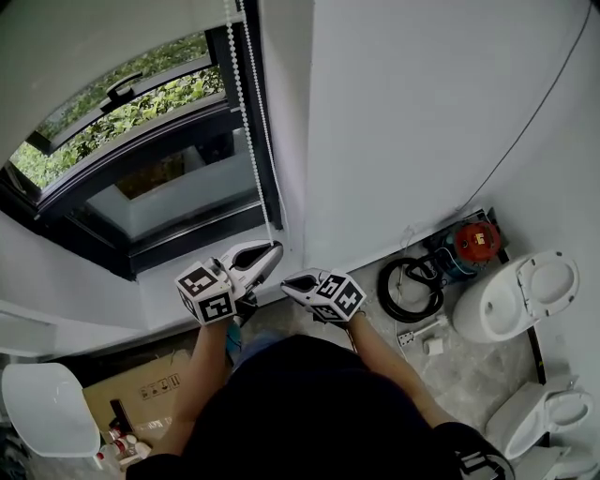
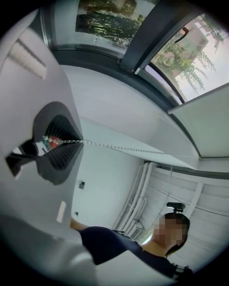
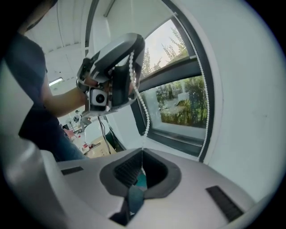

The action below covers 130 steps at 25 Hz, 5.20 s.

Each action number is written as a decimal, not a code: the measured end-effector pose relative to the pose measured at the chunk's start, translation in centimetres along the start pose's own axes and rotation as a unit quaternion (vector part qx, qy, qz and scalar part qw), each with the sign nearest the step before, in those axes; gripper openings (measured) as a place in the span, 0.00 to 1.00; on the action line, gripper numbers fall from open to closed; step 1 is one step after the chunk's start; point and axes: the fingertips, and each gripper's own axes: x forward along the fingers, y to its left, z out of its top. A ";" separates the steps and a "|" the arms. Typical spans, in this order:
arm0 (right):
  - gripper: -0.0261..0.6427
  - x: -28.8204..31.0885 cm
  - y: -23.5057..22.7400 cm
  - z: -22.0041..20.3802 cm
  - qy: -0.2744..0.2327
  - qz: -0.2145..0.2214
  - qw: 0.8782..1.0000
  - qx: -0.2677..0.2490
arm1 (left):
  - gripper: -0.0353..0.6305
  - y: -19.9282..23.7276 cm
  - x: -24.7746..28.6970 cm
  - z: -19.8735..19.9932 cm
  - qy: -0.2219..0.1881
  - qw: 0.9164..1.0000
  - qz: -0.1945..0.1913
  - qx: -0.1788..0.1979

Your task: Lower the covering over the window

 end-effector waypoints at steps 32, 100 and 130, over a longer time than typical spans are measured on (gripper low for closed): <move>0.06 -13.8 1.7 19.5 -0.294 -0.042 0.954 -0.047 | 0.09 0.1 -0.6 -4.0 -0.019 0.998 -0.006 -0.065; 0.06 -3.7 0.7 17.6 -0.189 -0.111 0.976 0.000 | 0.09 1.0 -6.8 -9.3 0.043 0.998 -0.031 -0.028; 0.06 -3.3 2.3 16.8 -0.201 -0.099 0.975 -0.001 | 0.24 -1.2 -5.0 11.6 -0.085 0.990 -0.096 0.065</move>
